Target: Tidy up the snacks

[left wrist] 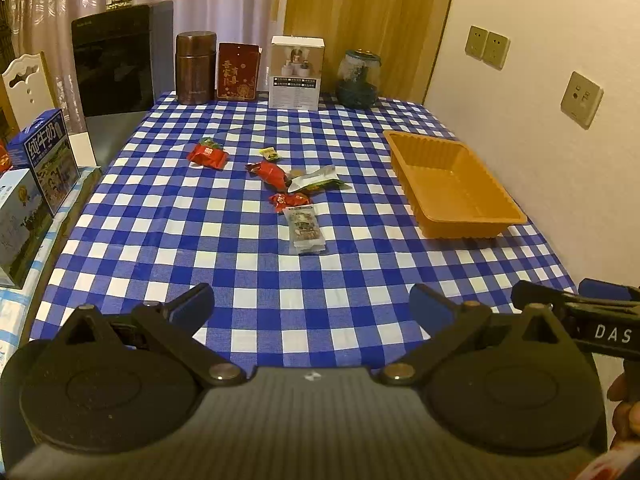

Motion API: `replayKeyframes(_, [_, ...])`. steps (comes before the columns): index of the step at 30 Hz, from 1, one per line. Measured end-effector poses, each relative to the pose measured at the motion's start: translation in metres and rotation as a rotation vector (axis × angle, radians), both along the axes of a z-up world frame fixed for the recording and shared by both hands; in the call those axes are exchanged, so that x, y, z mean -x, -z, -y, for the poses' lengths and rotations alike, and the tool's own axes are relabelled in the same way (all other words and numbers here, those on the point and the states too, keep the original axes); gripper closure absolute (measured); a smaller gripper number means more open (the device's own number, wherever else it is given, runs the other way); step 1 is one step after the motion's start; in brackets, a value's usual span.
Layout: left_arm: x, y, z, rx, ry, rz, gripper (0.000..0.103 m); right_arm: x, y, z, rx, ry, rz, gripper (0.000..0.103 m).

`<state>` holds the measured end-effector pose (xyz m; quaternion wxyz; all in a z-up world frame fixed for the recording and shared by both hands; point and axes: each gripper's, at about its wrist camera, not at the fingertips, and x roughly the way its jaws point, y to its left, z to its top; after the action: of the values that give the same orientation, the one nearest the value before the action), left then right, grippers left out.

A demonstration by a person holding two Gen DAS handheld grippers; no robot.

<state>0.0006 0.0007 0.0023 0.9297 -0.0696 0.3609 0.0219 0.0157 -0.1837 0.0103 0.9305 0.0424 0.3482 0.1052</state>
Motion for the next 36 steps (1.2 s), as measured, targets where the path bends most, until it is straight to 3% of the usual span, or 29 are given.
replayKeyframes(36, [0.0009,0.004,-0.0006,0.013,0.003,-0.005,0.0,-0.0006,0.0009,0.0012,0.0,0.0,-0.001,0.0])
